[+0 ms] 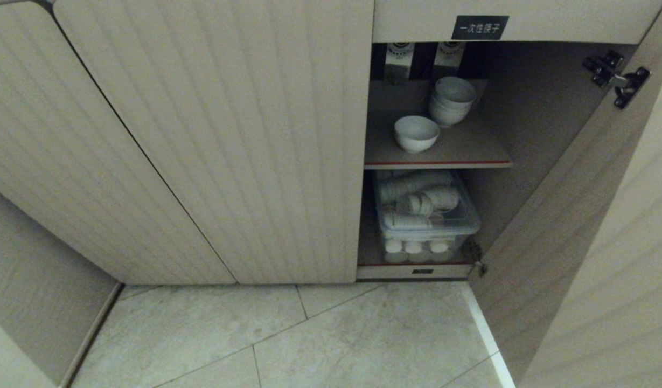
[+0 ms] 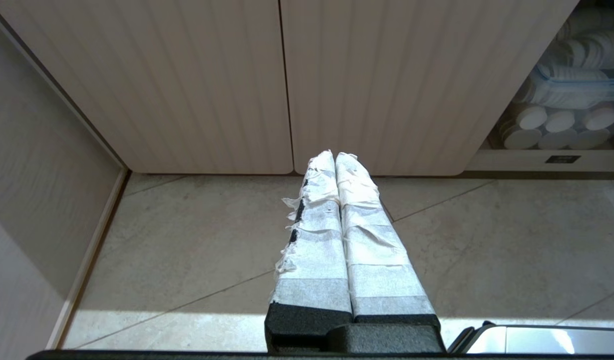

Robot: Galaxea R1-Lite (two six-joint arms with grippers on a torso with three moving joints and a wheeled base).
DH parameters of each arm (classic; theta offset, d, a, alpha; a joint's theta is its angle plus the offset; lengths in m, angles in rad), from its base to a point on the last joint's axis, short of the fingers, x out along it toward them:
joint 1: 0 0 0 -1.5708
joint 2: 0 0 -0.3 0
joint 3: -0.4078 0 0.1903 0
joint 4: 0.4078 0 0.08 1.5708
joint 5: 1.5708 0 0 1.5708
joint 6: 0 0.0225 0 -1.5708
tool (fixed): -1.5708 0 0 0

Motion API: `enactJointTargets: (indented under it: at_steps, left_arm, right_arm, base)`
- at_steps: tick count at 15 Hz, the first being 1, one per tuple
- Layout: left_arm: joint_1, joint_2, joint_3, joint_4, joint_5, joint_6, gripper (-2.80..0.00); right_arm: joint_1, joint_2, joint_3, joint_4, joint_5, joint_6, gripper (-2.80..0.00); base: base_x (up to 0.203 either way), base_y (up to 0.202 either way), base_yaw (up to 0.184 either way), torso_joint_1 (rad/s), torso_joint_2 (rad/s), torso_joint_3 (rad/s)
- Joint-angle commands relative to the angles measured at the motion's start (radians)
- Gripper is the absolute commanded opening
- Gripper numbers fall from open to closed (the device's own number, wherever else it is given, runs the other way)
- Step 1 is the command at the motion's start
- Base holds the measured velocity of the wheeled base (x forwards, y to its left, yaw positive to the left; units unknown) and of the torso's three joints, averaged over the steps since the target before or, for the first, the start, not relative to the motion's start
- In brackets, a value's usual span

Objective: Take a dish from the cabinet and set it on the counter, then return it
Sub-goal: Close the cabinet door

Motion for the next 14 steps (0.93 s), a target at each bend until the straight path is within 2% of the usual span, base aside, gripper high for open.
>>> enactJointTargets:
  at_steps: [1, 6, 11, 14]
  left_arm:
    - [0.000, 0.000, 0.000, 0.000, 0.000, -0.001, -2.80]
    - [0.000, 0.000, 0.000, 0.000, 0.000, -0.001, -2.80]
    - [0.000, 0.000, 0.000, 0.000, 0.000, -0.001, -2.80]
    - [0.000, 0.000, 0.000, 0.000, 0.000, -0.001, -2.80]
  right_arm:
    - [-0.010, 0.066, -0.033, 0.009, 0.010, -0.006, -2.80]
    - [-0.045, 0.130, -0.129, 0.063, -0.002, -0.024, -2.80]
    - [-0.201, 0.145, -0.176, 0.147, -0.001, -0.048, -2.80]
    - [-0.236, 0.162, -0.230, 0.144, -0.021, -0.075, -2.80]
  base:
    - [0.000, 0.000, 0.000, 0.000, 0.00, 0.000]
    - [0.000, 0.000, 0.000, 0.000, 0.00, 0.000]
    - [0.000, 0.000, 0.000, 0.000, 0.00, 0.000]
    - [0.000, 0.000, 0.000, 0.000, 0.00, 0.000]
